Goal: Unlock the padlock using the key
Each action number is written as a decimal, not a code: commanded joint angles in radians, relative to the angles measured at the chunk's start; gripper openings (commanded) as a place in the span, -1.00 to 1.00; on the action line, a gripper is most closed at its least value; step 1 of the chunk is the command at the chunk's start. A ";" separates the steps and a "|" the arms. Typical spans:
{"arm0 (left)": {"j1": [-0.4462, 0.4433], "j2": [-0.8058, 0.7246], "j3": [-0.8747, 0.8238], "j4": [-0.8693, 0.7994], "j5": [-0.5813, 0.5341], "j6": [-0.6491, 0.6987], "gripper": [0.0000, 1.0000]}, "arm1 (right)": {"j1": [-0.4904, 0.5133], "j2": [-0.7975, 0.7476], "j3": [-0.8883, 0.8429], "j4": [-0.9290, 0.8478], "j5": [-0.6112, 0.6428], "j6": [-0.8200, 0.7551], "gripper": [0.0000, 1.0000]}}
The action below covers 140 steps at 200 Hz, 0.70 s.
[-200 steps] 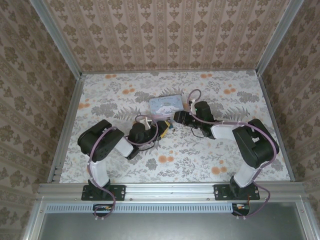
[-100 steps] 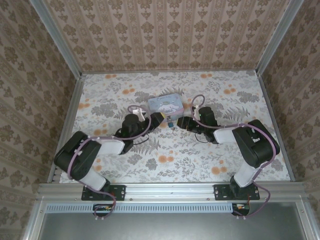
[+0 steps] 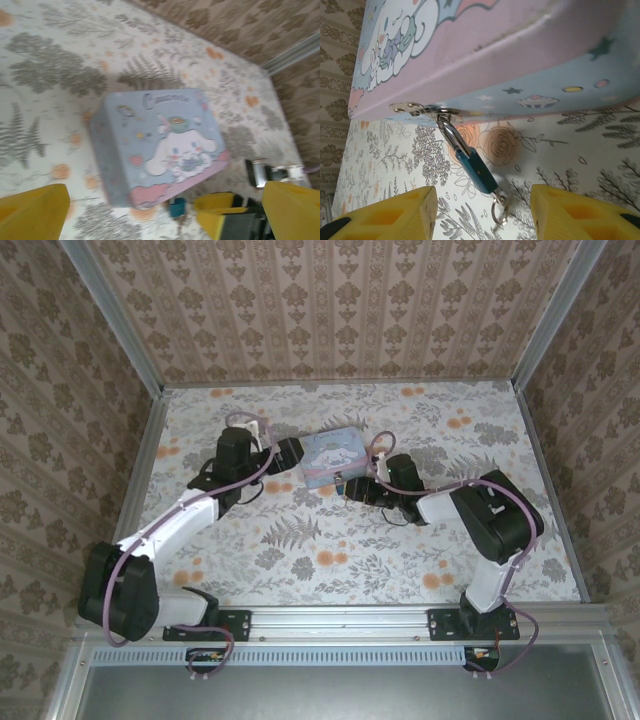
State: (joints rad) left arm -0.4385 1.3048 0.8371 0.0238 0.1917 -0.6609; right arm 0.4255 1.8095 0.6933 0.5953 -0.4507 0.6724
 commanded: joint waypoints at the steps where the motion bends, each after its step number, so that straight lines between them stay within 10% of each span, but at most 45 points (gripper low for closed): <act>1: 0.042 0.032 0.062 -0.136 -0.017 0.099 1.00 | 0.017 0.028 0.042 -0.001 -0.011 -0.032 0.07; 140: 0.088 0.050 0.064 -0.118 0.029 0.084 1.00 | 0.045 0.117 0.069 -0.013 0.035 -0.034 -0.24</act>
State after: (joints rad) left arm -0.3584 1.3491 0.8772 -0.0853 0.2035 -0.5888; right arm 0.4637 1.8854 0.7715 0.5766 -0.4332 0.6292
